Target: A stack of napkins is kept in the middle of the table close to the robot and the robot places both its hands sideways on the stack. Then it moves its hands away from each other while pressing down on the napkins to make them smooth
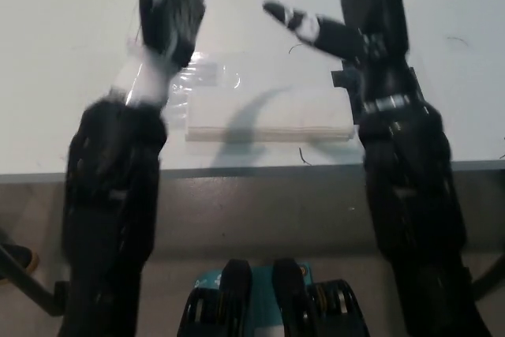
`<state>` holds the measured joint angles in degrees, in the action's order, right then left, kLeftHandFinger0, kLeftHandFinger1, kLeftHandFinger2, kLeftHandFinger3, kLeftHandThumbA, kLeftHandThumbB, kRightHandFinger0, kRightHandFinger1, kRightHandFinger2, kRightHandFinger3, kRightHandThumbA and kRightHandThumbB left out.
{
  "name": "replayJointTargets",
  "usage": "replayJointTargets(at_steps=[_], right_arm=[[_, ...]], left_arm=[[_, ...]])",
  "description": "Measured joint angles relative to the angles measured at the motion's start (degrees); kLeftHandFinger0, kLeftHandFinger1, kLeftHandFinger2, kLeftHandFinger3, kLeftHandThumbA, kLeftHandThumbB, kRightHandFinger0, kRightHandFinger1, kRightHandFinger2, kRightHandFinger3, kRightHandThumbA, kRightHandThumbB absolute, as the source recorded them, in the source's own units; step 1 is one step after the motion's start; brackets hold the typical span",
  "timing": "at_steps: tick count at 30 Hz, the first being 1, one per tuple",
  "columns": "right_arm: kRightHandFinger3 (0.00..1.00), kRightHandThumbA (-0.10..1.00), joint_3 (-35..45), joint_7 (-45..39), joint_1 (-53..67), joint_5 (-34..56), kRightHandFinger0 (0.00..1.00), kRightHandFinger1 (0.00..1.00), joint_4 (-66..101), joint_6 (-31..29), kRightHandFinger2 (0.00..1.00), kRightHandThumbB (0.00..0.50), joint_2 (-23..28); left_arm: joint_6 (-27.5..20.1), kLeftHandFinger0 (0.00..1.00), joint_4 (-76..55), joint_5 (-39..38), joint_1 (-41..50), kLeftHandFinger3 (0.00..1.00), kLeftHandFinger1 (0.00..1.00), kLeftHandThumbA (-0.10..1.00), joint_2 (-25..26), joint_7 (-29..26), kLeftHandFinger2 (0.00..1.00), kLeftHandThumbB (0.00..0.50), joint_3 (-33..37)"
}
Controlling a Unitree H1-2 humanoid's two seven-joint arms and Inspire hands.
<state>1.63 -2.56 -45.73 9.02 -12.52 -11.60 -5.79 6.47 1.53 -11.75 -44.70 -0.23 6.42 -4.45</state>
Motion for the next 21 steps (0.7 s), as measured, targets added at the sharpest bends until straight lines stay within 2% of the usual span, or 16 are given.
replayJointTargets(at_steps=[4, 8, 10, 13, 15, 18, 21], right_arm=[[1.00, 1.00, 2.59, 0.53, -5.18, 1.79, 1.00, 1.00, -10.64, -0.30, 1.00, 0.297, -1.41], [1.00, 1.00, 5.02, 0.80, -9.37, 2.89, 1.00, 1.00, -20.60, -1.28, 1.00, 0.270, -2.20], [1.00, 1.00, 6.04, 0.88, -10.86, 3.47, 1.00, 1.00, -25.13, -2.08, 1.00, 0.274, -2.49], [1.00, 1.00, 7.77, 0.89, -13.01, 4.49, 1.00, 1.00, -33.13, -3.95, 1.00, 0.228, -2.69], [1.00, 1.00, 9.05, 0.96, -14.14, 4.95, 1.00, 1.00, -37.63, -5.19, 1.00, 0.249, -2.67], [1.00, 1.00, 11.18, 0.96, -15.52, 6.11, 1.00, 1.00, -44.42, -7.40, 1.00, 0.253, -2.62], [1.00, 1.00, 12.64, 0.93, -16.22, 6.88, 1.00, 1.00, -48.87, -9.10, 1.00, 0.230, -2.62]], left_arm=[[-0.14, 1.00, 9.46, -0.26, -4.23, 1.00, 1.00, 1.00, -2.19, -2.03, 1.00, 0.310, -2.31], [-0.39, 1.00, 16.34, -0.21, -7.02, 1.00, 1.00, 1.00, -3.02, -3.40, 1.00, 0.307, -2.67], [-0.76, 1.00, 19.32, -0.16, -7.96, 1.00, 1.00, 1.00, -3.38, -3.90, 1.00, 0.305, -2.66], [-2.17, 1.00, 24.74, 0.04, -9.03, 1.00, 1.00, 1.00, -3.76, -4.71, 1.00, 0.311, -2.60], [-3.12, 1.00, 27.94, 0.29, -9.45, 1.00, 1.00, 1.00, -3.74, -5.00, 1.00, 0.311, -2.50], [-4.87, 1.00, 33.34, 0.77, -10.36, 1.00, 1.00, 1.00, -3.72, -5.23, 1.00, 0.307, -2.33], [-6.54, 1.00, 38.20, 0.90, -11.36, 1.00, 1.00, 1.00, -3.74, -5.45, 1.00, 0.305, -2.37]])
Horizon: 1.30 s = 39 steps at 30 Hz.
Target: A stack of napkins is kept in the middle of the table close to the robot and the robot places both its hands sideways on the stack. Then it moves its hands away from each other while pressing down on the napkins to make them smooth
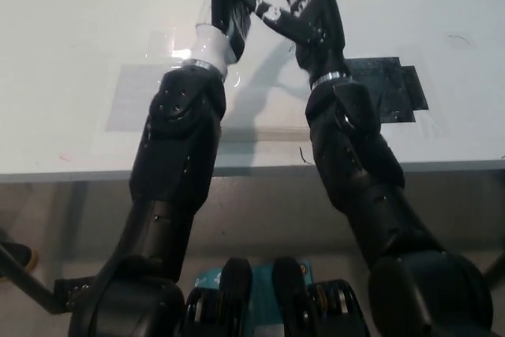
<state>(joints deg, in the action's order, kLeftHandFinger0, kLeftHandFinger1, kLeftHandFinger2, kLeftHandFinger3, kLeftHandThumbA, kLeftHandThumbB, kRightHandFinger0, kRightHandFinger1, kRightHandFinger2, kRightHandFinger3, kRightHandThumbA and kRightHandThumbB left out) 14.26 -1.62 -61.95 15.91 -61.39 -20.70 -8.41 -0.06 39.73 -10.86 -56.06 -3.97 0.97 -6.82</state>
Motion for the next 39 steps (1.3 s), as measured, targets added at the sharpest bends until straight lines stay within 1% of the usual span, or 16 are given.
replayJointTargets(at_steps=[4, 5, 6, 9, 12, 15, 16, 17, 19, 22, 24, 26, 28, 30, 33, 39], right_arm=[[1.00, 1.00, 1.56, -0.30, -0.45, 1.17, 1.00, 1.00, -4.54, -1.42, 1.00, 0.223, -0.06], [1.00, 1.00, 1.98, -0.42, -0.53, 1.45, 1.00, 1.00, -5.29, -1.53, 1.00, 0.231, -0.06], [1.00, 1.00, 2.22, -0.46, -0.60, 1.55, 1.00, 1.00, -5.67, -1.58, 1.00, 0.232, -0.08], [1.00, 1.00, 3.46, -0.84, -1.25, 2.41, 1.00, 1.00, -8.11, -1.84, 1.00, 0.247, -0.11], [1.00, 1.00, 4.89, -1.76, -1.96, 3.56, 1.00, 1.00, -10.74, -2.29, 1.00, 0.240, -0.13], [1.00, 1.00, 5.76, -2.06, -2.35, 4.21, 1.00, 1.00, -12.58, -2.51, 1.00, 0.246, -0.17], [1.00, 1.00, 5.95, -2.13, -2.54, 4.38, 1.00, 1.00, -13.31, -2.63, 1.00, 0.241, -0.15], [1.00, 1.00, 5.99, -2.14, -2.59, 4.42, 1.00, 1.00, -13.62, -2.67, 1.00, 0.247, -0.15], [1.00, 1.00, 5.91, -2.12, -2.60, 4.33, 1.00, 1.00, -14.22, -2.87, 1.00, 0.278, -0.12], [1.00, 1.00, 5.44, -2.01, -2.65, 4.01, 1.00, 1.00, -15.54, -2.99, 1.00, 0.272, -0.09], [1.00, 1.00, 4.97, -1.81, -2.65, 3.82, 1.00, 1.00, -16.54, -3.01, 1.00, 0.295, -0.05], [1.00, 1.00, 4.37, -1.57, -2.65, 3.62, 1.00, 1.00, -17.45, -3.00, 1.00, 0.303, -0.05], [1.00, 1.00, 3.65, -1.30, -2.65, 3.45, 1.00, 1.00, -18.43, -2.98, 1.00, 0.296, -0.06], [1.00, 1.00, 2.97, -1.05, -2.64, 3.14, 1.00, 1.00, -19.10, -2.94, 1.00, 0.270, -0.13], [1.00, 1.00, 2.85, -0.87, -2.58, 3.06, 1.00, 1.00, -19.61, -2.83, 1.00, 0.258, -0.28], [1.00, 1.00, 1.63, -0.46, -1.26, 2.13, 1.00, 1.00, -20.13, -2.60, 1.00, 0.258, -0.74]], left_arm=[[-2.57, 1.00, 8.29, -0.01, -2.10, 1.00, 1.00, 1.00, -0.05, -0.35, 1.00, 0.308, -0.23], [-3.15, 1.00, 10.14, 0.02, -2.57, 1.00, 1.00, 1.00, -0.06, -0.40, 1.00, 0.308, -0.22], [-3.51, 1.00, 11.16, 0.05, -2.74, 1.00, 1.00, 1.00, -0.07, -0.45, 1.00, 0.323, -0.19], [-5.00, 1.00, 16.15, 0.46, -3.37, 1.00, 1.00, 1.00, -0.16, -0.70, 1.00, 0.311, -0.04], [-6.28, 1.00, 19.55, 0.95, -3.54, 1.00, 1.00, 1.00, -0.13, -1.00, 1.00, 0.249, 0.04], [-7.83, 1.00, 21.82, 0.88, -3.72, 1.00, 1.00, 1.00, -0.10, -0.93, 1.00, 0.213, -0.21], [-8.69, 1.00, 23.11, 0.84, -3.96, 1.00, 1.00, 1.00, -0.06, -0.90, 1.00, 0.219, -0.31], [-9.21, 1.00, 23.87, 0.84, -4.09, 1.00, 1.00, 1.00, -0.04, -0.89, 1.00, 0.232, -0.31], [-10.35, 1.00, 25.73, 0.82, -4.65, 1.00, 1.00, 1.00, 0.01, -0.93, 1.00, 0.238, -0.42], [-11.48, 1.00, 28.16, 1.09, -5.25, 1.00, 1.00, 1.00, 0.02, -1.04, 1.00, 0.229, -0.30], [-12.17, 1.00, 29.56, 1.24, -5.34, 1.00, 1.00, 1.00, 0.05, -1.28, 1.00, 0.225, -0.20], [-12.79, 1.00, 30.81, 1.51, -5.34, 1.00, 1.00, 1.00, 0.14, -1.79, 1.00, 0.225, 0.23], [-13.28, 1.00, 31.98, 2.03, -5.34, 1.00, 1.00, 1.00, 0.41, -2.37, 1.00, 0.227, 0.89], [-13.70, 1.00, 33.04, 2.71, -5.34, 1.00, 1.00, 1.00, 0.80, -2.85, 1.00, 0.234, 1.71], [-13.98, 1.00, 33.96, 3.33, -5.34, 1.00, 1.00, 1.00, 1.17, -3.25, 1.00, 0.234, 2.39], [-14.16, 1.00, 35.97, 4.10, -4.72, 1.00, 1.00, 1.00, 1.40, -4.36, 1.00, 0.230, 3.53]])
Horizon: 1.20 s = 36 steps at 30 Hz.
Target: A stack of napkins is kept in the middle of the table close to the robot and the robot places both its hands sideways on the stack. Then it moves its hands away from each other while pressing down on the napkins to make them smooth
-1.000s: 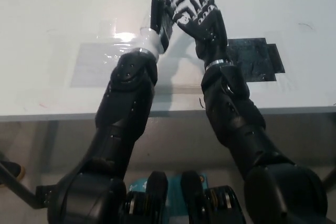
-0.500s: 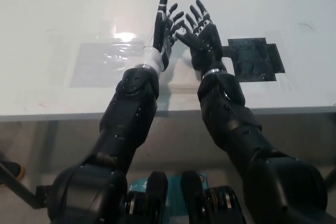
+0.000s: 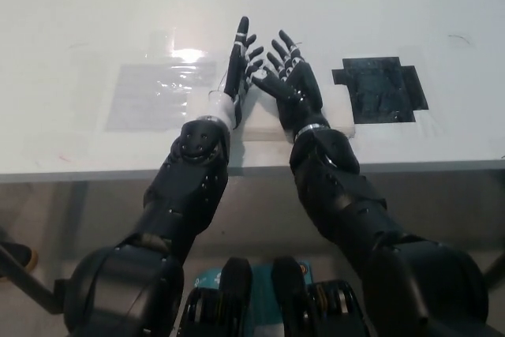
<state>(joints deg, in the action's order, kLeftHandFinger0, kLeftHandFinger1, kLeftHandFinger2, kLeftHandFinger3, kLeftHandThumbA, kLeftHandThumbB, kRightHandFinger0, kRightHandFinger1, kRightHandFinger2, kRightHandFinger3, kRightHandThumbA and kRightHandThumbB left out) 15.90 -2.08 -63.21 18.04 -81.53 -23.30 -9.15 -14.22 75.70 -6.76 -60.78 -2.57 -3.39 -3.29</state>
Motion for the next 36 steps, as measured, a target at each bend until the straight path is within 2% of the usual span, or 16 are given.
replayJointTargets(at_steps=[4, 10, 11, 13, 18, 19, 23, 27, 30, 33, 36], right_arm=[[1.00, 1.00, -0.73, -0.07, 1.04, -0.50, 1.00, 1.00, -0.02, 0.23, 1.00, 0.245, -0.11], [1.00, 1.00, -1.04, -0.93, 2.08, -0.65, 1.00, 1.00, 0.02, 0.20, 1.00, 0.281, -0.11], [1.00, 1.00, -1.04, -1.06, 2.14, -0.65, 1.00, 1.00, 0.03, 0.18, 1.00, 0.282, -0.08], [1.00, 1.00, -1.04, -1.45, 2.30, -0.65, 1.00, 1.00, 0.03, 0.13, 1.00, 0.280, 0.00], [1.00, 1.00, -1.00, -2.17, 2.98, -0.65, 1.00, 1.00, 0.05, -0.13, 1.00, 0.280, 0.45], [1.00, 1.00, -0.91, -2.33, 3.11, -0.63, 1.00, 1.00, 0.06, -0.16, 1.00, 0.283, 0.53], [1.00, 1.00, -0.37, -3.23, 3.69, -0.45, 1.00, 1.00, 0.23, -0.20, 1.00, 0.277, 1.00], [1.00, 1.00, 1.31, -4.38, 4.21, 0.09, 1.00, 1.00, 0.59, -0.22, 1.00, 0.278, 1.69], [1.00, 1.00, 2.25, -5.05, 4.61, 0.45, 1.00, 1.00, 0.93, -0.27, 1.00, 0.270, 2.47], [1.00, 1.00, 3.39, -5.66, 4.79, 0.94, 1.00, 1.00, 1.07, -0.33, 1.00, 0.270, 3.24], [1.00, 1.00, 4.30, -6.22, 4.88, 1.45, 1.00, 1.00, 1.11, -0.35, 1.00, 0.261, 4.00]], left_arm=[[-0.81, 1.00, 0.56, 0.54, 0.23, 1.00, 1.00, 1.00, -0.02, -0.23, 1.00, 0.244, 0.40], [-1.82, 1.00, 1.02, 1.30, 0.93, 1.00, 1.00, 1.00, -0.22, -0.30, 1.00, 0.269, 0.99], [-1.92, 1.00, 1.01, 1.30, 1.02, 1.00, 1.00, 1.00, -0.25, -0.28, 1.00, 0.293, 0.92], [-2.27, 1.00, 0.97, 1.36, 1.25, 1.00, 1.00, 1.00, -0.32, -0.30, 1.00, 0.300, 0.80], [-2.77, 1.00, 0.78, 1.54, 1.92, 1.00, 1.00, 1.00, -0.35, -0.29, 1.00, 0.305, 0.83], [-2.93, 1.00, 0.66, 1.55, 2.12, 1.00, 1.00, 1.00, -0.39, -0.29, 1.00, 0.288, 0.82], [-3.48, 1.00, -0.24, 1.52, 3.05, 1.00, 1.00, 1.00, -0.39, -0.14, 1.00, 0.283, 0.62], [-3.90, 1.00, -2.65, 1.44, 4.78, 1.00, 1.00, 1.00, -0.33, 0.63, 1.00, 0.296, 0.03], [-3.98, 1.00, -4.43, 1.25, 6.02, 1.00, 1.00, 1.00, -0.11, 1.53, 1.00, 0.324, -0.56], [-3.96, 1.00, -6.15, 1.00, 7.23, 1.00, 1.00, 1.00, 0.53, 2.68, 1.00, 0.294, -0.99], [-3.89, 1.00, -8.11, 0.47, 8.42, 1.00, 1.00, 1.00, 1.45, 3.73, 1.00, 0.285, -1.84]])
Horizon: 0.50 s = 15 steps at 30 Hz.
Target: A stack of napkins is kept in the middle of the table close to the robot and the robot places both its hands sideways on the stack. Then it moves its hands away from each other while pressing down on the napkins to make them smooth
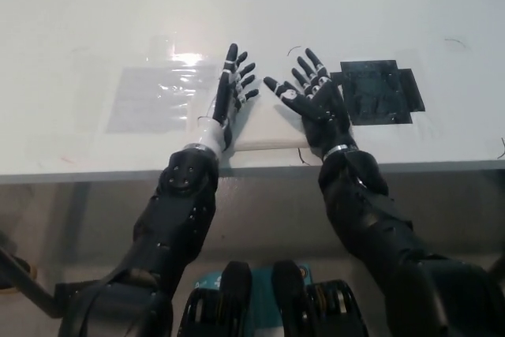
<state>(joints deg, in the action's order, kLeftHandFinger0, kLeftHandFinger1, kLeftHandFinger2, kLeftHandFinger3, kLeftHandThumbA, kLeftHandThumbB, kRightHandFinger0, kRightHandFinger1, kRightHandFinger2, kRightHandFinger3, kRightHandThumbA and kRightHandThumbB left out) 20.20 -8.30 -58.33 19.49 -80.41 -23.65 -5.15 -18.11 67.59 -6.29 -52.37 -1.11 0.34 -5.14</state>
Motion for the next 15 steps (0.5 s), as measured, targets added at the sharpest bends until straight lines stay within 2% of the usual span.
replayJointTargets(at_steps=[6, 11, 15], right_arm=[[1.00, 1.00, 1.01, -0.51, 0.04, 0.58, 1.00, 1.00, 0.02, -0.01, 1.00, 0.274, 1.24], [1.00, 1.00, 1.12, -0.72, 0.52, 0.59, 1.00, 1.00, 0.36, -0.38, 1.00, 0.260, 2.67], [1.00, 1.00, 1.12, -0.85, 0.89, 0.60, 1.00, 1.00, 0.56, -0.71, 1.00, 0.250, 3.22]], left_arm=[[1.33, 1.00, -3.89, -1.57, 1.99, 1.00, 1.00, 1.00, 3.96, 1.72, 1.00, 0.283, -2.86], [3.03, 1.00, -4.98, -2.32, 3.92, 1.00, 1.00, 1.00, 8.72, 2.88, 1.00, 0.292, -4.51], [4.15, 1.00, -5.25, -2.91, 4.05, 1.00, 1.00, 1.00, 11.14, 3.59, 1.00, 0.327, -5.07]])
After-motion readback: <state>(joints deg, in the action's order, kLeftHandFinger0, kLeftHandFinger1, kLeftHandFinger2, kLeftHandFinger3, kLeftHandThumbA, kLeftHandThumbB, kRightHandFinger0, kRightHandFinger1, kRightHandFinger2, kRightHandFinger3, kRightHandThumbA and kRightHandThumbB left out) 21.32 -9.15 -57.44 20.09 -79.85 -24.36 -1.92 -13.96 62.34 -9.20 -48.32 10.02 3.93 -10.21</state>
